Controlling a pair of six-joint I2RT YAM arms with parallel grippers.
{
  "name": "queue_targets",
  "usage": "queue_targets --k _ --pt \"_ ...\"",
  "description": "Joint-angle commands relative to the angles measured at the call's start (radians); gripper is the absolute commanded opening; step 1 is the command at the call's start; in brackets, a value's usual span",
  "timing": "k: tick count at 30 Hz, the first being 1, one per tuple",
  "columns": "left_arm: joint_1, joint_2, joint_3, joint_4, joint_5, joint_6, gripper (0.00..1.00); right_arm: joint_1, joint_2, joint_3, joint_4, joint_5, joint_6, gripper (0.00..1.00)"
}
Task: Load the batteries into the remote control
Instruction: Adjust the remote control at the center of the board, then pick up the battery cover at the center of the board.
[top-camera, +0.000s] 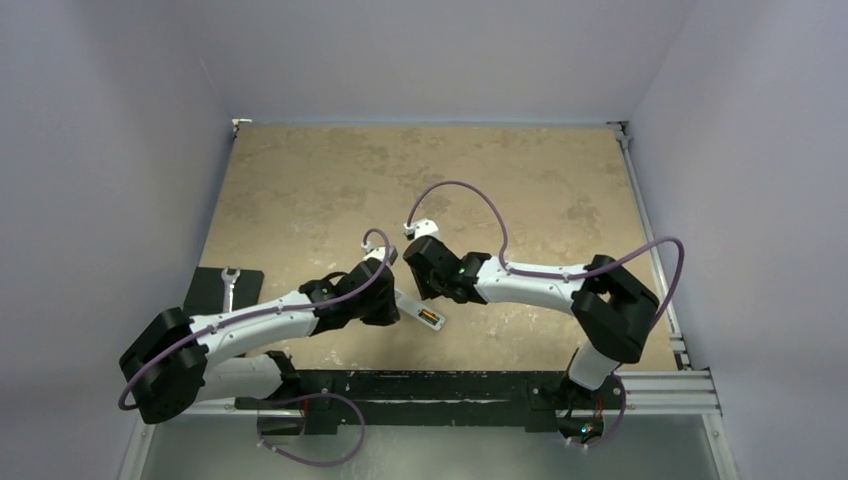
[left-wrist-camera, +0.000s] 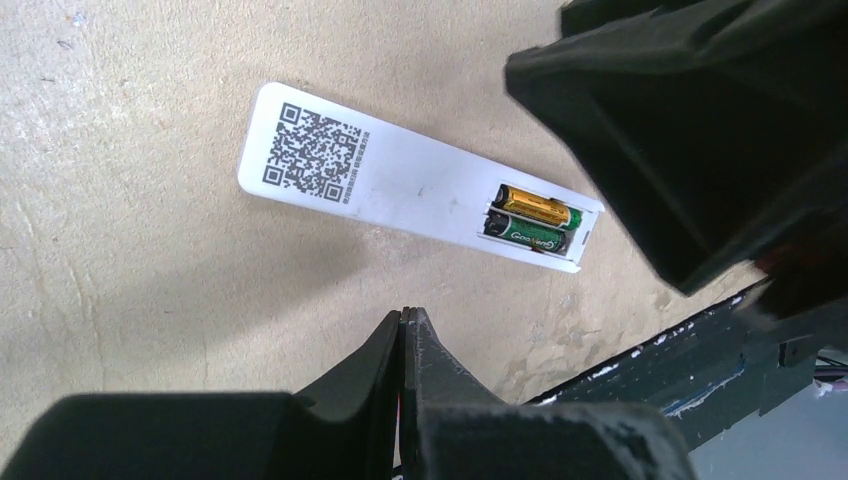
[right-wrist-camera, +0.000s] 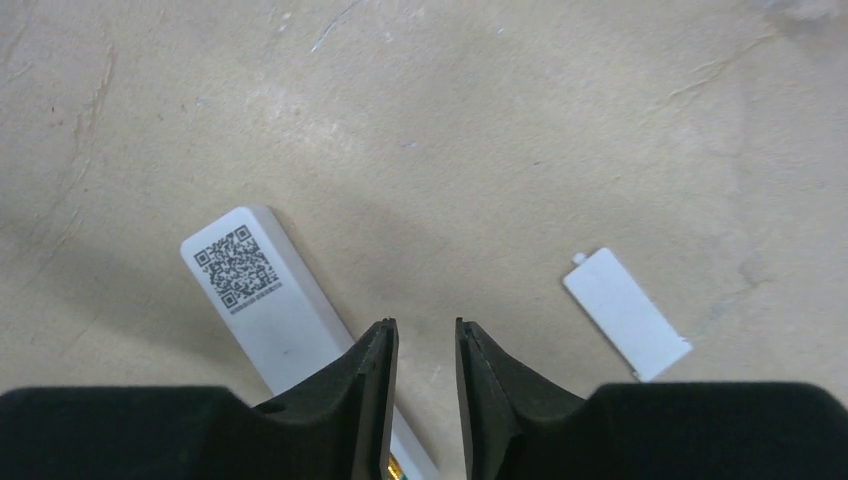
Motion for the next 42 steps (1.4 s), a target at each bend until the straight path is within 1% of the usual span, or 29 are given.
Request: queue_targets --k 1,7,12,16,20,24,28,34,42 --pt "-0.003 -0.038 -0.010 -0.010 -0.019 -0.008 0.02 -0.039 -0.083 0.020 -0.042 0.064 -0.069 0.38" --pt "-0.004 -0.055 -0.006 -0.023 -0.029 -0.005 0.12 -0.088 -0.121 0.012 -0.071 0.044 -0.133 0.55" --pt "-0.003 -0.081 -0.001 -0.040 -0.049 -0.008 0.27 -0.134 -0.127 0.002 -0.091 -0.006 -0.174 0.69" --pt "-0.004 -0.106 0.005 -0.054 -0.059 -0.008 0.35 -0.165 -0.126 -0.005 -0.099 -0.042 -0.196 0.81" --pt "-0.003 -0.121 0.011 -0.069 -0.065 -0.003 0.41 -0.219 -0.127 -0.024 -0.083 -0.126 -0.213 0.89" --pt "-0.003 -0.135 0.010 -0.068 -0.055 -0.005 0.45 -0.270 -0.119 -0.037 -0.071 -0.196 -0.229 0.90" --pt "-0.004 -0.157 0.005 -0.060 -0.042 -0.011 0.48 -0.292 -0.100 -0.035 -0.071 -0.213 -0.238 0.90" --pt "-0.003 -0.173 0.012 -0.082 -0.050 -0.007 0.51 -0.305 -0.056 -0.027 -0.074 -0.218 -0.238 0.82" --pt "-0.003 -0.196 0.015 -0.104 -0.061 -0.004 0.51 -0.311 -0.007 -0.038 -0.062 -0.241 -0.234 0.78"
